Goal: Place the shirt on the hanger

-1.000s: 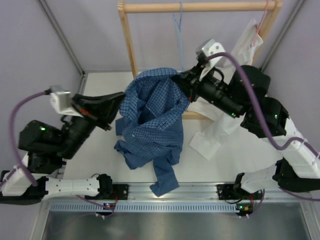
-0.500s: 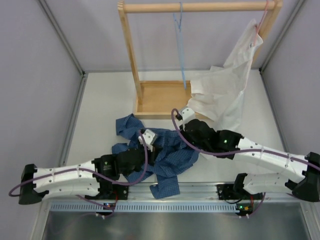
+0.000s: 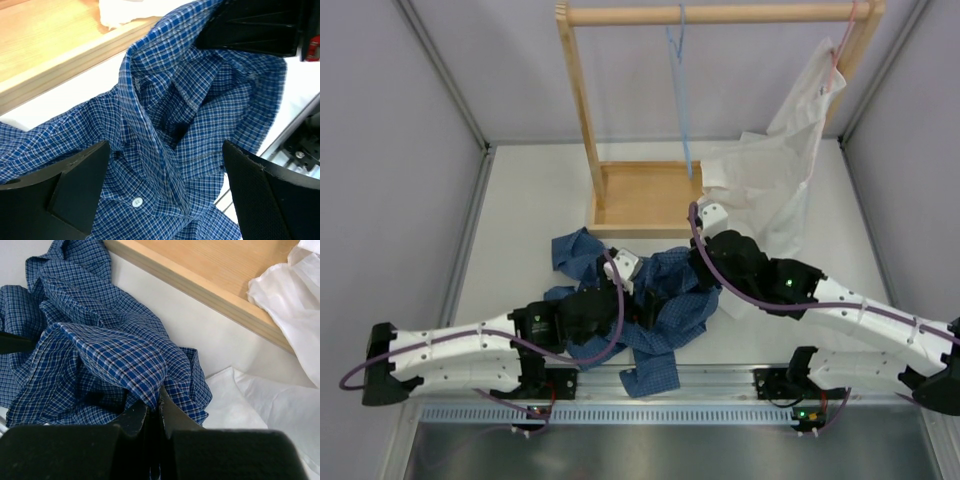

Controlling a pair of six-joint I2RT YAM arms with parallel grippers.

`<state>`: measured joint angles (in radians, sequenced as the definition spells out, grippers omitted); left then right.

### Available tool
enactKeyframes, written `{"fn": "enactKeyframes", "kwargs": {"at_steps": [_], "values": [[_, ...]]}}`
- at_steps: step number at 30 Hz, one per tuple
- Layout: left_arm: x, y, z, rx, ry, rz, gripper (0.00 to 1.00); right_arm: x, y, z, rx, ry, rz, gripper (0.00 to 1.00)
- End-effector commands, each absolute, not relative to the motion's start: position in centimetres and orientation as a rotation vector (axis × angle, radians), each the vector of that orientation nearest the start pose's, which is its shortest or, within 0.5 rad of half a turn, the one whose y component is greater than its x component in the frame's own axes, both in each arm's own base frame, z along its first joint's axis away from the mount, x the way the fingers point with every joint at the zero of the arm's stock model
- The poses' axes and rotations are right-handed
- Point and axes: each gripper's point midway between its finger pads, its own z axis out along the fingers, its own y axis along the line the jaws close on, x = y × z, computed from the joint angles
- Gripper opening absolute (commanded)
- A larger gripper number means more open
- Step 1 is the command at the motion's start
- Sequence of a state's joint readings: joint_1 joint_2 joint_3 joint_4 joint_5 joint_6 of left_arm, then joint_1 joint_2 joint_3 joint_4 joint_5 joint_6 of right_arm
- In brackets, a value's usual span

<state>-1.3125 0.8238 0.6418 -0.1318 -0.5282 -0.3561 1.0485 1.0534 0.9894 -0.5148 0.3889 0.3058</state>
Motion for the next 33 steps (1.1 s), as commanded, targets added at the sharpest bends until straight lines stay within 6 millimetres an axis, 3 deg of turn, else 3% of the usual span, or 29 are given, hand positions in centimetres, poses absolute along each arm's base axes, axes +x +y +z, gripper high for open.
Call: {"fn": "enactKeyframes", "kwargs": {"at_steps": [1, 4, 5, 8, 9, 11, 13, 15, 16, 17, 18, 20, 25, 26, 27, 28, 31, 32, 33], "values": [[16.4, -27.1, 21.9, 0.506, 1.850, -0.577, 0.95, 21.3, 25.6, 26.4, -0.502, 1.946, 0.490, 0.00], [17.9, -27.1, 20.2, 0.474, 1.916, -0.514, 0.79, 21.2, 25.8, 26.3, -0.517, 1.950, 0.495, 0.00], [18.0, -27.2, 19.7, 0.478, 1.935, -0.523, 0.66, 21.2, 25.9, 26.2, -0.520, 1.950, 0.498, 0.00], [18.9, -26.9, 18.4, 0.452, 1.983, -0.517, 0.45, 21.2, 25.7, 26.4, -0.524, 1.944, 0.494, 0.00], [19.1, -26.9, 18.2, 0.446, 1.985, -0.524, 0.33, 21.1, 25.7, 26.3, -0.525, 1.944, 0.491, 0.00], [18.9, -27.1, 18.2, 0.451, 1.983, -0.549, 0.28, 21.2, 25.6, 26.2, -0.521, 1.946, 0.489, 0.00], [18.9, -27.1, 18.6, 0.431, 1.976, -0.563, 0.01, 21.4, 25.5, 26.1, -0.508, 1.951, 0.479, 0.00], [18.9, -27.0, 19.0, 0.416, 1.972, -0.569, 0.00, 21.5, 25.3, 26.2, -0.497, 1.949, 0.480, 0.04], [18.9, -26.9, 19.4, 0.400, 1.970, -0.577, 0.00, 21.4, 25.3, 26.3, -0.491, 1.944, 0.487, 0.21], [19.0, -26.6, 19.6, 0.389, 1.974, -0.569, 0.00, 21.4, 25.2, 26.7, -0.487, 1.934, 0.498, 0.55], [19.1, -26.3, 19.8, 0.370, 1.974, -0.556, 0.00, 21.0, 25.2, 27.5, -0.484, 1.915, 0.530, 0.62], [19.2, -26.0, 20.3, 0.326, 1.978, -0.558, 0.00, 20.8, 24.7, 28.6, -0.464, 1.894, 0.543, 0.66], [18.7, -26.1, 20.2, 0.257, 1.994, -0.628, 0.00, 21.0, 22.4, 34.5, -0.401, 1.805, 0.512, 0.75], [18.6, -26.1, 20.1, 0.250, 1.995, -0.641, 0.00, 21.4, 21.5, 34.8, -0.381, 1.815, 0.458, 0.75], [18.4, -26.1, 19.7, 0.242, 2.002, -0.657, 0.00, 21.8, 21.3, 36.9, -0.363, 1.789, 0.456, 0.75], [18.3, -26.1, 19.5, 0.233, 2.008, -0.667, 0.00, 22.4, 20.7, 37.8, -0.341, 1.786, 0.438, 0.75], [17.9, -26.0, 19.1, 0.217, 2.018, -0.695, 0.00, 23.9, 20.4, 40.3, -0.322, 1.779, 0.427, 0.74], [17.7, -26.0, 19.1, 0.226, 2.019, -0.702, 0.00, 24.6, 21.2, 40.2, -0.344, 1.794, 0.430, 0.73], [17.6, -25.9, 19.0, 0.236, 2.019, -0.705, 0.00, 25.0, 21.3, 41.8, -0.348, 1.772, 0.434, 0.72]]}}
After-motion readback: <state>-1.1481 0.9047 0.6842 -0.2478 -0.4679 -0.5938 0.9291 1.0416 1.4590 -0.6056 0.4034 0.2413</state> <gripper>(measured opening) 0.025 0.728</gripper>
